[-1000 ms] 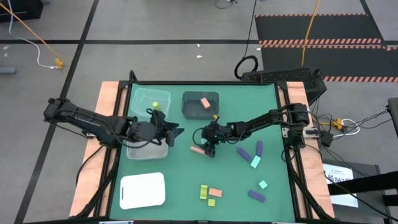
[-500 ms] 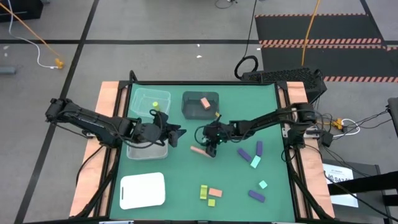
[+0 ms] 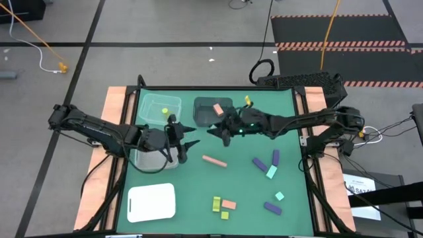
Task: Sort & place blocks by color
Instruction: Put the left blue block into the dark white bin
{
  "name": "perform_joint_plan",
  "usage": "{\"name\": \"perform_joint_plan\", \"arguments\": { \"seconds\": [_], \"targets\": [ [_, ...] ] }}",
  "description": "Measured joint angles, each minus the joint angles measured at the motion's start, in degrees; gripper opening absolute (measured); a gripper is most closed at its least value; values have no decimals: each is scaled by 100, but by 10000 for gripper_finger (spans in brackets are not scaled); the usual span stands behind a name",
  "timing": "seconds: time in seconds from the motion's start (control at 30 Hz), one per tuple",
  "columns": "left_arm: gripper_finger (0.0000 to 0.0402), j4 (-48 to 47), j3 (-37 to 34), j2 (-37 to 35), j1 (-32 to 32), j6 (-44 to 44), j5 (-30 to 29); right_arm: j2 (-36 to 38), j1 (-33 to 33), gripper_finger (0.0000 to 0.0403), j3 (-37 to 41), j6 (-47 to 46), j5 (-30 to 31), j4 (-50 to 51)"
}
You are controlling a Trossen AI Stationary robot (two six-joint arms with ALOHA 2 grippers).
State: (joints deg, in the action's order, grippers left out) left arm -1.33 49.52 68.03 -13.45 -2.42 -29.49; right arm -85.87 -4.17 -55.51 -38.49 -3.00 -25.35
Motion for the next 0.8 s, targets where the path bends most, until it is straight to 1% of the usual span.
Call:
{"name": "perform_joint_plan", "arguments": {
  "seconds": [0.1,0.2,0.3,0.4,0.53,0.67,0.8],
  "targets": [
    [228,681,0,0,0,1250,-2,34,2,113,-4,-513,0,-843],
    [228,1296,0,0,2,2314,-1,5,5,113,-4,-1094,60,-1539],
    [228,1875,0,0,59,2942,5,-25,80,113,-7,-1243,461,-1844],
    [228,2252,4,0,210,3071,0,-37,151,113,-4,-1201,760,-1927],
    [228,2352,4,4,450,2933,82,-33,220,115,-4,-1158,1069,-2194],
    [228,2465,5,200,636,2692,569,-28,238,115,-4,-1000,1230,-2496],
    [228,2886,6,455,756,2740,613,-34,238,115,-4,-894,1217,-2567]
  ]
}}
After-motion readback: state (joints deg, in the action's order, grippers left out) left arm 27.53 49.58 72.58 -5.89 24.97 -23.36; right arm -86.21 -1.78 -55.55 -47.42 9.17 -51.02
